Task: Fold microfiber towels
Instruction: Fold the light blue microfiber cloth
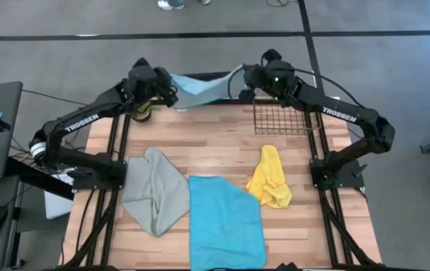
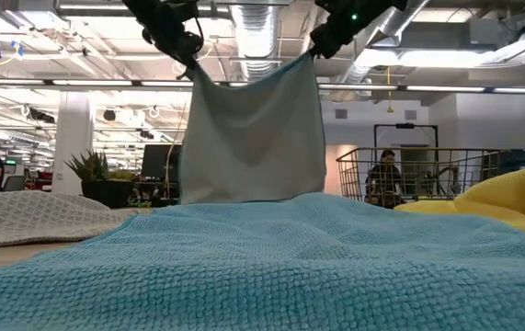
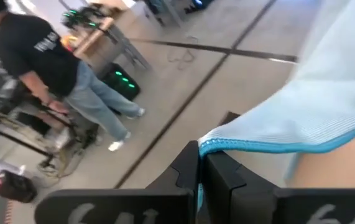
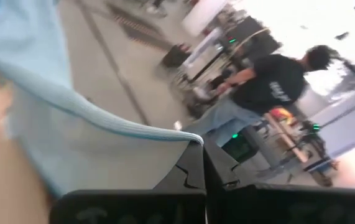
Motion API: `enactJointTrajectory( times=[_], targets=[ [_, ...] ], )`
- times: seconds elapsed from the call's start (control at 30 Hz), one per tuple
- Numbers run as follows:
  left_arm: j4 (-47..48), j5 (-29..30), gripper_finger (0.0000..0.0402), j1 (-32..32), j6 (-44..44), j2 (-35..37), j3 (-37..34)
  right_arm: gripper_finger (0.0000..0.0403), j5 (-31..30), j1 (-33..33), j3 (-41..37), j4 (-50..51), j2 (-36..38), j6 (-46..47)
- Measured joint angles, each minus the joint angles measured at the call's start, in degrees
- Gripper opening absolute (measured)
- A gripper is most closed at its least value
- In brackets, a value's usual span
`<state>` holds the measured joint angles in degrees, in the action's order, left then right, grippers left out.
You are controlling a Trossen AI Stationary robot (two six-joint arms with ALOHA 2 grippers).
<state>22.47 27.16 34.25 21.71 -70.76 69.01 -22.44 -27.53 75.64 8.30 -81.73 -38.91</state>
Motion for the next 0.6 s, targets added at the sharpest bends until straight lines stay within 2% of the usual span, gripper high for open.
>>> enactJointTrajectory(
  times=[0.6],
  targets=[
    [25.7,1.7,0.0000,-13.7,-15.7,-0.2,0.0,0.0002,0.1,7.7,0.0,23.5,0.5,10.1]
  ],
)
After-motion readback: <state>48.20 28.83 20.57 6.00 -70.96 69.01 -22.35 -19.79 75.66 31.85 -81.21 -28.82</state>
